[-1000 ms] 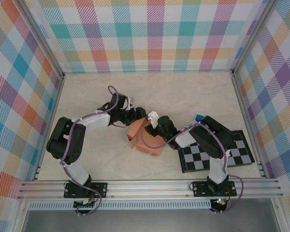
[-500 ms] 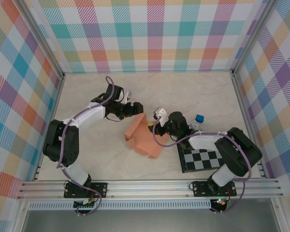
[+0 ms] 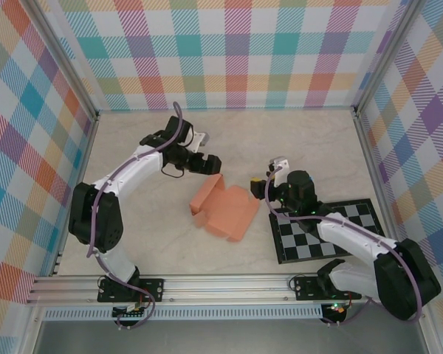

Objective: Fold the paper box

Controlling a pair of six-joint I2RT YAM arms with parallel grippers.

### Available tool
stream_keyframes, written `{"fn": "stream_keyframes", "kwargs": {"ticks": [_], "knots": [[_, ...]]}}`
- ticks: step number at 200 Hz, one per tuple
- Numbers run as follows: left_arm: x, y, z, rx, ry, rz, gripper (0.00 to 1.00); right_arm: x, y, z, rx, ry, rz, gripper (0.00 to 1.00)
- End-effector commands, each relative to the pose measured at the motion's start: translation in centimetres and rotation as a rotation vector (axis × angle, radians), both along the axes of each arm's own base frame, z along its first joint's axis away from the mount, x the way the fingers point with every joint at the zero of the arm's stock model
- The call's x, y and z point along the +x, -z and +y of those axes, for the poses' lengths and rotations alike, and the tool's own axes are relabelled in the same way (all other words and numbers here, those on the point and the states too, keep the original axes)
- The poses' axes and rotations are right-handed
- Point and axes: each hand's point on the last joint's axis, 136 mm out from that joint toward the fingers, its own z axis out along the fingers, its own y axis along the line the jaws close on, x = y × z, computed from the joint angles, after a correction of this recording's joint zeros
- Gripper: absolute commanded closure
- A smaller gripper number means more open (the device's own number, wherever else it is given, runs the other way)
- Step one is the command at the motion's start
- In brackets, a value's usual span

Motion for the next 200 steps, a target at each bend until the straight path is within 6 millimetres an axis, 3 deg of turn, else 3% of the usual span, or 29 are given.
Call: {"fn": "stream_keyframes", "kwargs": {"ticks": [1,41,96,143,170,200], "knots": [[-1.8,1.0,-1.5,0.096,0.138,-0.008,0.0,-1.3,1.6,-0.8,0.018,0.033,0.128,0.32],[-1.2,4.4,-1.7,0.258,0.126,0.076,0.04,-1.3,1.6,-1.3,0.035,0.056,0.155,0.31],[-0.5,5.1,-2.3,0.316,0.069,0.098,0.09,-1.0,1.1,-1.0,0.041,0.045,0.16,0.31],[-0.5,5.6,-3.7,0.273,0.078,0.134,0.3,-0.7,1.3,-0.8,0.035,0.035,0.168,0.31],[-0.5,5.8,-3.7,0.278,0.067,0.141,0.3,-0.7,1.2,-0.9,0.039,0.034,0.168,0.31],[-0.4,6.1,-4.3,0.276,0.049,0.153,0.2,-0.6,1.3,-0.8,0.04,0.028,0.171,0.3]]}}
